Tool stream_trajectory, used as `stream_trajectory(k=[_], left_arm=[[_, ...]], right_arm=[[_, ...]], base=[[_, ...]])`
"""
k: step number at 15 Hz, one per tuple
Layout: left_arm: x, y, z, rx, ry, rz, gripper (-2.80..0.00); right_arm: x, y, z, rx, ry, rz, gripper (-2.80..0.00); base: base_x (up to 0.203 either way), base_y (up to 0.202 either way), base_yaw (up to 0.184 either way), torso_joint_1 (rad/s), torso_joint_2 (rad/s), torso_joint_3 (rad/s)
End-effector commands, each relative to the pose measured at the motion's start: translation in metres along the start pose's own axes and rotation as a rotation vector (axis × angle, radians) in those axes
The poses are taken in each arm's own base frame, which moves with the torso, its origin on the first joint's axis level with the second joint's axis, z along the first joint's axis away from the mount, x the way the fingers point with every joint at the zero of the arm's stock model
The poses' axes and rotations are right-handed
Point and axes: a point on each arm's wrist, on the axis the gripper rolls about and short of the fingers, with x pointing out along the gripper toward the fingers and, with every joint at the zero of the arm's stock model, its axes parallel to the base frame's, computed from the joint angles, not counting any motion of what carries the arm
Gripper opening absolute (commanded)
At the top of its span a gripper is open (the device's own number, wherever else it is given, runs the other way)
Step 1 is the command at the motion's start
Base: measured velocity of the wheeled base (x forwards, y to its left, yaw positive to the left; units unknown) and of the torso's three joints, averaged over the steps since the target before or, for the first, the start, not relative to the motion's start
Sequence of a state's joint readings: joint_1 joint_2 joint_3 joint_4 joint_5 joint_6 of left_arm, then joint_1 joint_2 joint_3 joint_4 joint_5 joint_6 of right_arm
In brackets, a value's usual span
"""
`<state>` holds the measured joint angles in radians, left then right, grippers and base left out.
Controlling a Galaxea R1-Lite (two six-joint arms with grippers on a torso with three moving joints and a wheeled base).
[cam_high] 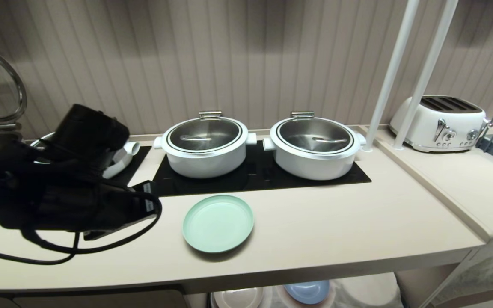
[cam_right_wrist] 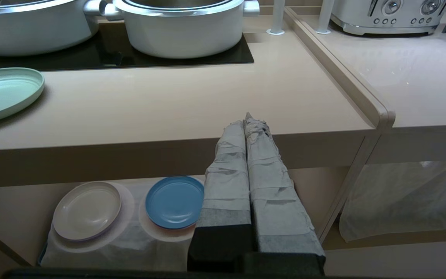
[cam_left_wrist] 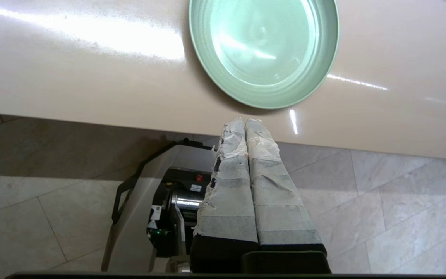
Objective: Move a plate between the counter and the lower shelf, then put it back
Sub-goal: Pick up the plate
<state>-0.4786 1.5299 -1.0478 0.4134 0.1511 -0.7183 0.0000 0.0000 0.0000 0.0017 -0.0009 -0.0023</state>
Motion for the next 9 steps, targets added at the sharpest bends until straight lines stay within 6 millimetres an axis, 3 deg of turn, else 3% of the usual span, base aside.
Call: stream_trajectory(k=[1,9], left_arm=[[0.029,-0.013,-0.006,0.018,0.041,0.045,-2.80],[0.059,-0.016,-0.009,-0.003,0.076,0.088,-2.80]], right_arm=[[0.000,0.000,0.000,0.001,0.000,0.001,-2.80],[0.000,0.000,0.000,-0.001,0.000,0.001,-2.80]], base=[[0.000,0.000,0.000,0.000,0.00,0.000],[0.000,0.000,0.000,0.000,0.00,0.000]])
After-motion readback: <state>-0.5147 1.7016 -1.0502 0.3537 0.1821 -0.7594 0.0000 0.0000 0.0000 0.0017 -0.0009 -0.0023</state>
